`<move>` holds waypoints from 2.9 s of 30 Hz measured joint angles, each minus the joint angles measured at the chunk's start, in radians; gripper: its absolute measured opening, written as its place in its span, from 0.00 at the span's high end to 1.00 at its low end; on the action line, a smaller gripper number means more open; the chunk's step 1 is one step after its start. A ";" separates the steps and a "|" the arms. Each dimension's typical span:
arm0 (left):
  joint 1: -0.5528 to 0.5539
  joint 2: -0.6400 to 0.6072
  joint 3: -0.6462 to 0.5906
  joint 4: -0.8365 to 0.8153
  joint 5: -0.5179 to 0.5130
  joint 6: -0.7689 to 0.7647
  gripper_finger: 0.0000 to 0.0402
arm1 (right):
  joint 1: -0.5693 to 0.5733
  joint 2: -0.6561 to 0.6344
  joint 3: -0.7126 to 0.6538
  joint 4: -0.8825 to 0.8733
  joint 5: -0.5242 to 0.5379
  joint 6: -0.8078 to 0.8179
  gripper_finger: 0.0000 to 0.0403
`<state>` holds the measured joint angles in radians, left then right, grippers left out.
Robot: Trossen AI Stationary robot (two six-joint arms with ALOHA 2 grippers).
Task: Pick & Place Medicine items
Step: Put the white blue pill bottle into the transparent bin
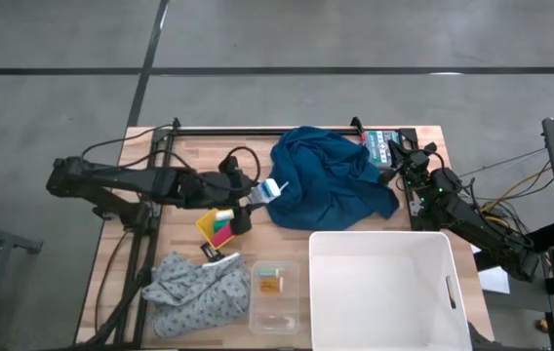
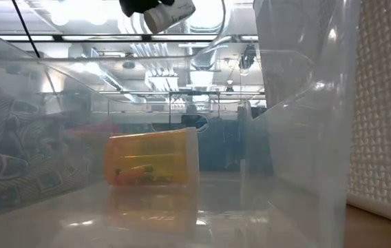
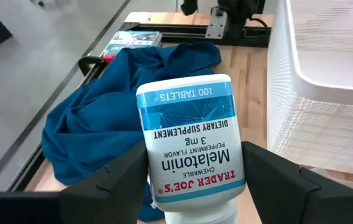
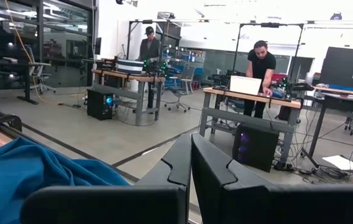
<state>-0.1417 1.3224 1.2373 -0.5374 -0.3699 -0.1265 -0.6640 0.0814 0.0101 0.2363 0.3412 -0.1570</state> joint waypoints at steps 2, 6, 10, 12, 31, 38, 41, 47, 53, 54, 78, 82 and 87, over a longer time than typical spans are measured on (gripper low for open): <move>-0.015 -0.001 0.000 0.004 -0.005 0.000 0.39 | 0.000 0.000 0.000 0.000 0.000 0.000 0.98; -0.046 -0.015 0.000 0.006 0.000 -0.001 0.40 | 0.000 0.000 0.000 0.000 0.000 0.000 0.98; -0.089 -0.014 0.000 0.018 0.025 -0.004 0.40 | 0.000 0.000 0.000 0.000 0.000 0.000 0.98; -0.112 -0.014 0.000 0.024 0.025 -0.004 0.40 | 0.000 0.000 0.000 0.000 0.000 0.000 0.98; -0.311 -0.012 -0.069 0.131 0.030 0.000 0.40 | 0.000 0.000 0.000 0.000 0.000 0.000 0.98; -0.362 -0.012 -0.130 0.204 0.034 0.000 0.39 | 0.000 0.000 0.000 0.000 0.000 0.000 0.98; -0.378 -0.012 -0.162 0.253 0.034 0.000 0.39 | 0.000 0.000 0.000 0.000 0.000 0.000 0.98; -0.394 -0.012 -0.227 0.391 0.034 0.013 0.39 | 0.000 0.000 0.000 0.000 0.000 0.000 0.98; -0.395 -0.012 -0.279 0.497 0.084 0.038 0.39 | 0.000 0.000 0.000 0.000 0.000 0.000 0.98; -0.395 -0.012 -0.294 0.522 0.095 0.049 0.39 | 0.000 0.000 0.000 0.000 0.000 0.000 0.98; -0.395 0.004 -0.618 1.169 0.138 0.139 0.39 | 0.000 0.000 0.000 0.000 0.000 0.000 0.98; -0.395 0.039 -0.642 1.255 0.138 0.134 0.39 | 0.000 0.000 0.000 0.000 0.000 0.000 0.98; -0.395 0.104 -0.640 1.318 0.138 0.131 0.39 | 0.000 0.000 0.000 0.000 0.000 0.000 0.98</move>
<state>-0.5369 1.4261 0.5977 0.7803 -0.2317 0.0043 -0.6639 0.0811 0.0101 0.2363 0.3408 -0.1570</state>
